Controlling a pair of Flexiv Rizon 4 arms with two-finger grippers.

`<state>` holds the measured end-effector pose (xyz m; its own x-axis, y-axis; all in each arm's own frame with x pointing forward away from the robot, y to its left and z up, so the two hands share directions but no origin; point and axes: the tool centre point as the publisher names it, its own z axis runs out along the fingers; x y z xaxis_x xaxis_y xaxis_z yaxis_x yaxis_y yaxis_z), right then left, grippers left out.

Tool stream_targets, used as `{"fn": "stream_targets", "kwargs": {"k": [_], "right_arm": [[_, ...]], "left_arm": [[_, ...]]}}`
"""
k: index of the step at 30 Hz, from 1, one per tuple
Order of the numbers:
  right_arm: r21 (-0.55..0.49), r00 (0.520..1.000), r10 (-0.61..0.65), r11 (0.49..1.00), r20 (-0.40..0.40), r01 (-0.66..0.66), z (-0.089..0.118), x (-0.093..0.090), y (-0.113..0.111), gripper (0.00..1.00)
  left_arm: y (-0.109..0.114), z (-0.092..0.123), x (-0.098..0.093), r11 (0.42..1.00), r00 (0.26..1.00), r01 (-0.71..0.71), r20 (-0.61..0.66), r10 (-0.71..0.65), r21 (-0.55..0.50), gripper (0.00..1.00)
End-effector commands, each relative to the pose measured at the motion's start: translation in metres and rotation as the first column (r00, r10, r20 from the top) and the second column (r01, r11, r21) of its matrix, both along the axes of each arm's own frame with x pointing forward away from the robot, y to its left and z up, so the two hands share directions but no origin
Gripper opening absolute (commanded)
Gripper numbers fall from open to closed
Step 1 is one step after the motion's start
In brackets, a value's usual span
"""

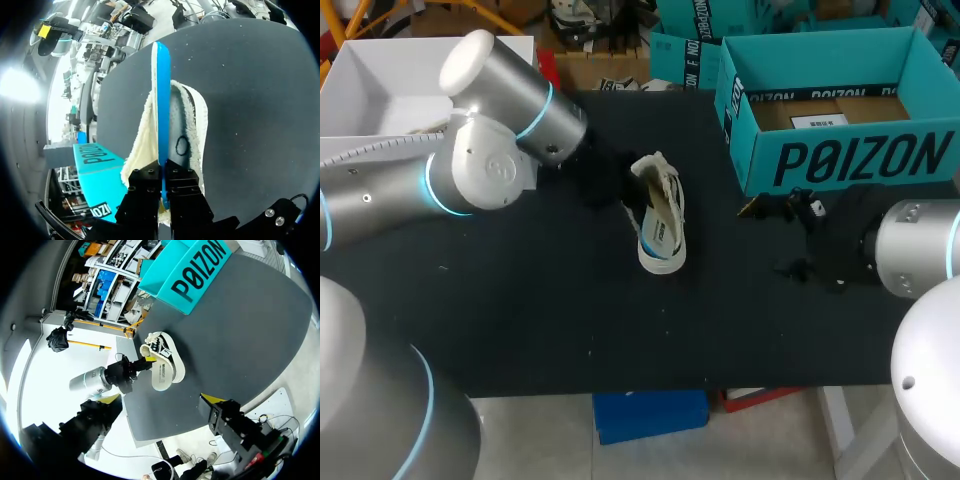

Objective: Take the shoe out of the shoebox, open the shoe tongue, remove and reinsert the insole, then place the shoe into the shoebox

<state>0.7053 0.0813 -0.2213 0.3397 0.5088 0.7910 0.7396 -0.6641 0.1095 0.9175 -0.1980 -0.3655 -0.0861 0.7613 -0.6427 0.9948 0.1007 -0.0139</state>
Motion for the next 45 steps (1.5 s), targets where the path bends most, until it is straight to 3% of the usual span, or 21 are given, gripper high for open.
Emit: {"fn": "stream_targets", "kwargs": {"k": [1, 8, 9, 10, 11, 15, 17, 19, 22, 27, 38, 40, 42, 43, 45], "right_arm": [[-0.030, 0.988, -0.129, 0.991, 0.081, 0.131, -0.006, -0.006, 0.003, 1.00], [-0.030, 0.988, -0.129, 0.991, 0.081, 0.131, -0.006, -0.006, 0.003, 1.00], [-0.030, 0.988, -0.129, 0.991, 0.081, 0.131, -0.006, -0.006, 0.003, 1.00], [-0.030, 0.988, -0.129, 0.991, 0.081, 0.131, -0.006, -0.006, 0.003, 1.00], [-0.030, 0.988, -0.129, 0.991, 0.081, 0.131, -0.006, -0.006, 0.003, 1.00], [-0.030, 0.988, -0.129, 0.991, 0.081, 0.131, -0.006, -0.006, 0.003, 1.00], [-0.030, 0.988, -0.129, 0.991, 0.081, 0.131, -0.006, -0.006, 0.003, 1.00], [-0.030, 0.988, -0.129, 0.991, 0.081, 0.131, -0.006, -0.006, 0.003, 1.00], [-0.030, 0.988, -0.129, 0.991, 0.081, 0.131, -0.006, -0.006, 0.003, 1.00], [-0.030, 0.988, -0.129, 0.991, 0.081, 0.131, -0.006, -0.006, 0.003, 1.00], [-0.030, 0.988, -0.129, 0.991, 0.081, 0.131, -0.006, -0.006, 0.003, 1.00], [-0.030, 0.988, -0.129, 0.991, 0.081, 0.131, -0.006, -0.006, 0.003, 1.00], [-0.030, 0.988, -0.129, 0.991, 0.081, 0.131, -0.006, -0.006, 0.003, 1.00], [-0.030, 0.988, -0.129, 0.991, 0.081, 0.131, -0.006, -0.006, 0.003, 1.00], [-0.030, 0.988, -0.129, 0.991, 0.081, 0.131, -0.006, -0.006, 0.003, 1.00]], "left_arm": [[-0.001, -0.001, 0.002, 1.000, 1.000, -0.019, 0.010, 0.019, 0.021, 0.00], [0.000, -0.002, 0.005, 0.999, 0.999, -0.043, 0.001, 0.043, 0.032, 0.00], [-0.001, -0.001, 0.004, 0.999, 0.999, -0.041, -0.012, 0.042, 0.020, 0.12], [-0.003, 0.001, 0.003, 0.999, 0.999, -0.039, -0.024, 0.039, 0.008, 0.42], [-0.004, 0.002, 0.002, 0.999, 0.999, -0.033, -0.040, 0.033, -0.006, 0.61], [-0.010, 0.010, -0.006, 0.998, 0.995, -0.006, -0.096, 0.000, -0.057, 0.76], [-0.012, 0.012, -0.011, 0.997, 0.992, 0.014, -0.123, -0.024, -0.079, 0.77], [-0.014, 0.014, -0.016, 0.995, 0.988, 0.027, -0.151, -0.042, -0.099, 0.73], [-0.016, 0.014, -0.024, 0.993, 0.982, 0.051, -0.174, -0.068, -0.105, 0.57], [-0.016, 0.014, -0.032, 0.992, 0.976, 0.080, -0.196, -0.098, -0.099, 0.42], [-0.014, 0.008, -0.051, 0.990, 0.963, 0.138, -0.227, -0.143, -0.040, 0.42], [-0.013, 0.007, -0.051, 0.990, 0.963, 0.137, -0.228, -0.141, -0.035, 0.30], [-0.012, 0.006, -0.050, 0.991, 0.964, 0.133, -0.226, -0.137, -0.031, 0.05], [-0.012, 0.005, -0.050, 0.991, 0.965, 0.131, -0.226, -0.134, -0.030, 0.00], [-0.012, 0.004, -0.050, 0.991, 0.965, 0.131, -0.224, -0.133, -0.025, 0.00]]}}
